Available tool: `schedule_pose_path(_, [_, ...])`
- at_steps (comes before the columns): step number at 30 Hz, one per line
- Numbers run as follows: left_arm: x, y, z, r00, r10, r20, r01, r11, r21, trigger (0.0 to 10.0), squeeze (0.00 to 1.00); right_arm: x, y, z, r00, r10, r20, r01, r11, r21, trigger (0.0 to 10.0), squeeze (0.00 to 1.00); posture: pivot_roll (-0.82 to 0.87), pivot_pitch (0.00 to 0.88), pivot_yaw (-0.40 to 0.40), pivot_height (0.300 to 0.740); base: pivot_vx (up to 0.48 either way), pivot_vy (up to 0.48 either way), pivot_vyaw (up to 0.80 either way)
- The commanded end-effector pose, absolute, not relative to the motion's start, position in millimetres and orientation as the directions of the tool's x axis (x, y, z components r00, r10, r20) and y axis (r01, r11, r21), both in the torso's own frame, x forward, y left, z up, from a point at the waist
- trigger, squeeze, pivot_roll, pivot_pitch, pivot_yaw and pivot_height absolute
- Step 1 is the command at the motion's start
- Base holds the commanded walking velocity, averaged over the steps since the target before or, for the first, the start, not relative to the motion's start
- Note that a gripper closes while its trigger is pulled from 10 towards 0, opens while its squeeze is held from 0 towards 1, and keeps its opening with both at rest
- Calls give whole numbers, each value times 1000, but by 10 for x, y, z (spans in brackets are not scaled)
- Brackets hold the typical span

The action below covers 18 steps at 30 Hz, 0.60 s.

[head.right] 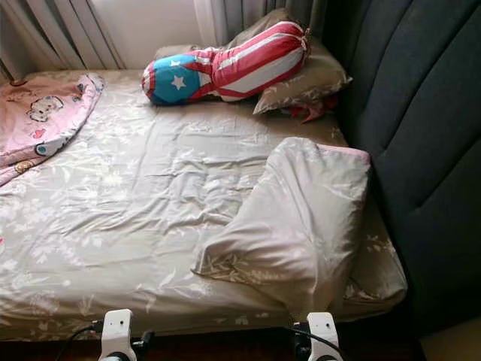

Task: Clean up the room

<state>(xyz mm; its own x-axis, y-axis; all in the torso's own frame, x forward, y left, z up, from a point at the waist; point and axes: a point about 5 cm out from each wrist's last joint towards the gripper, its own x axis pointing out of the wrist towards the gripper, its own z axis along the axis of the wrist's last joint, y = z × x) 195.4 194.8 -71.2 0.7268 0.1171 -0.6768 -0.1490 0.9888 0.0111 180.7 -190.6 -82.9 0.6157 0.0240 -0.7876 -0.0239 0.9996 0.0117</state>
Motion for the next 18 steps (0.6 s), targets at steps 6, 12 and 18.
schedule_pose_path(6, [1868,1971,-760,698,130,-704,-151,988,32,10000,0,1757,-1904,-854,602,23,-798,-21,1000,13,10000,0,-60,120,0,740,0,-339,0])
schedule_pose_path(12, [1864,1970,-763,696,133,-705,-160,987,28,10000,0,1757,-1907,-853,602,23,-798,-22,1000,13,10000,0,-60,119,-1,740,0,-149,0])
schedule_pose_path(18, [1871,1980,-755,702,136,-699,-171,985,20,10000,0,1757,-1907,-853,603,23,-797,-22,1000,12,10000,0,-61,120,0,740,0,0,0])
